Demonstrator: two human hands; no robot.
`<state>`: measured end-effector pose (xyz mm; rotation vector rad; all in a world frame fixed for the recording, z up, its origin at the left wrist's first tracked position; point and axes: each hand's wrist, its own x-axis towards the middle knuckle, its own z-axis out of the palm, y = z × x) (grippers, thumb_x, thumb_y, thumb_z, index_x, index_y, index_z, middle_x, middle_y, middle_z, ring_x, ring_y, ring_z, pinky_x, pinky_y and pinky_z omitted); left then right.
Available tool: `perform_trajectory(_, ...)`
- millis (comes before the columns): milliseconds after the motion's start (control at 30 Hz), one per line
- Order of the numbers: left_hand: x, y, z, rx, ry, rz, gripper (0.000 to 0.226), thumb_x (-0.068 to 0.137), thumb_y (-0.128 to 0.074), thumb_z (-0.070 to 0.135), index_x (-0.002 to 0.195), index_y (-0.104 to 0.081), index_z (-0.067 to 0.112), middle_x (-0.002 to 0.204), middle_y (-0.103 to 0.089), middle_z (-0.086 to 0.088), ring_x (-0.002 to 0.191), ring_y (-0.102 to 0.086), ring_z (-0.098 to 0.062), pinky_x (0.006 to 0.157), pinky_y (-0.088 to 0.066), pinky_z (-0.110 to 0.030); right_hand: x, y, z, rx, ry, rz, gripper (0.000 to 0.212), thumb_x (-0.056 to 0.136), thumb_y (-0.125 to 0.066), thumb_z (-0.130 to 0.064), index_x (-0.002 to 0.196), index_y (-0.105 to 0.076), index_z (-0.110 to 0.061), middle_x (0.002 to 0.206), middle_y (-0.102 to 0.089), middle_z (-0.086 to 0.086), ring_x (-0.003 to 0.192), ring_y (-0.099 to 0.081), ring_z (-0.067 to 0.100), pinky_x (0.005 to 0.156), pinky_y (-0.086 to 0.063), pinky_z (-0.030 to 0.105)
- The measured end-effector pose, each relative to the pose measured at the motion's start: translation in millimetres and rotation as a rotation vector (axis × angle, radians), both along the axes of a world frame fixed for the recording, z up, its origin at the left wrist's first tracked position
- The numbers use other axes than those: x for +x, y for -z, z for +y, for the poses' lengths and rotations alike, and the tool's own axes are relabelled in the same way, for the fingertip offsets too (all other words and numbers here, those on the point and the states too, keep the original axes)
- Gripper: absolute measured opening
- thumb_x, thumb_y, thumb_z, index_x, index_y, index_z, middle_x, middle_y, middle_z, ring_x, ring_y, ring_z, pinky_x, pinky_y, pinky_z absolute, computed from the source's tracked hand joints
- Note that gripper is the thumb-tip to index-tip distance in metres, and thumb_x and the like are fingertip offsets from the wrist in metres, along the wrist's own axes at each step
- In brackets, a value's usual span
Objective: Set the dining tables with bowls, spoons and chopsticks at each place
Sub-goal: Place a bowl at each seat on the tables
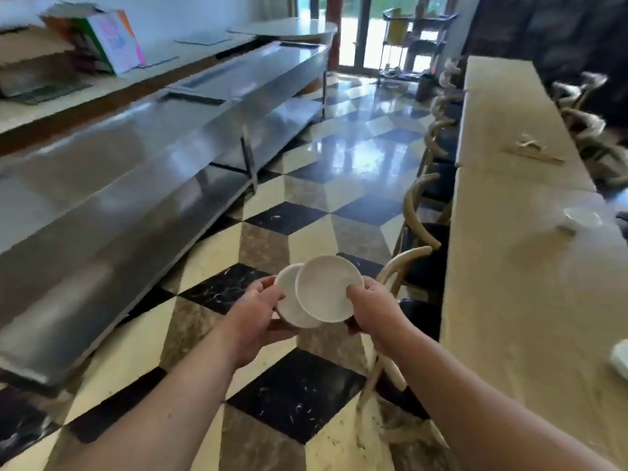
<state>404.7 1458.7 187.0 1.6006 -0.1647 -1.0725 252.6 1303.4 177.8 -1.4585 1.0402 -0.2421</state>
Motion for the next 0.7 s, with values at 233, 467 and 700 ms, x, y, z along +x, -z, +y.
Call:
perform_trajectory(233,-33.6,25.7,-139.9,0.048,0.417,0.063,0.023,0.105,-0.066,0.037,0.126,-0.062,0.041,0.120,-0.073,-0.009,0.080,-0.083,-0.024,0.064,-0.067,-0.041,-100.4,24.5,-68.4,-0.096,0.550,0.057,0.003,0.101,-0.059,-0.031,0.099,-0.060,-0.029,0.098,-0.070,0.005,0.084,-0.071,0.028,0.065,-0.064,0.045)
perform_trajectory(467,-90.9,74.0,-256.0,0.141,0.696,0.093,0.027,0.106,-0.065,0.026,0.131,-0.057,0.032,0.126,-0.064,-0.014,0.081,-0.083,-0.023,0.061,-0.067,-0.036,-175.1,94.4,-129.2,0.129,0.974,-0.079,0.011,0.104,-0.056,-0.021,0.113,-0.061,-0.019,0.110,-0.068,0.015,0.082,-0.073,0.033,0.053,-0.061,0.037)
perform_trajectory(700,-98.4,128.1,-372.2,0.258,0.797,-0.011,0.024,0.105,-0.065,0.024,0.128,-0.060,0.031,0.126,-0.069,-0.016,0.086,-0.084,-0.029,0.066,-0.067,-0.040,-210.6,178.9,-187.3,0.372,1.245,0.046,0.019,0.102,-0.059,-0.007,0.119,-0.058,-0.014,0.107,-0.067,0.009,0.095,-0.077,0.041,0.067,-0.068,0.044)
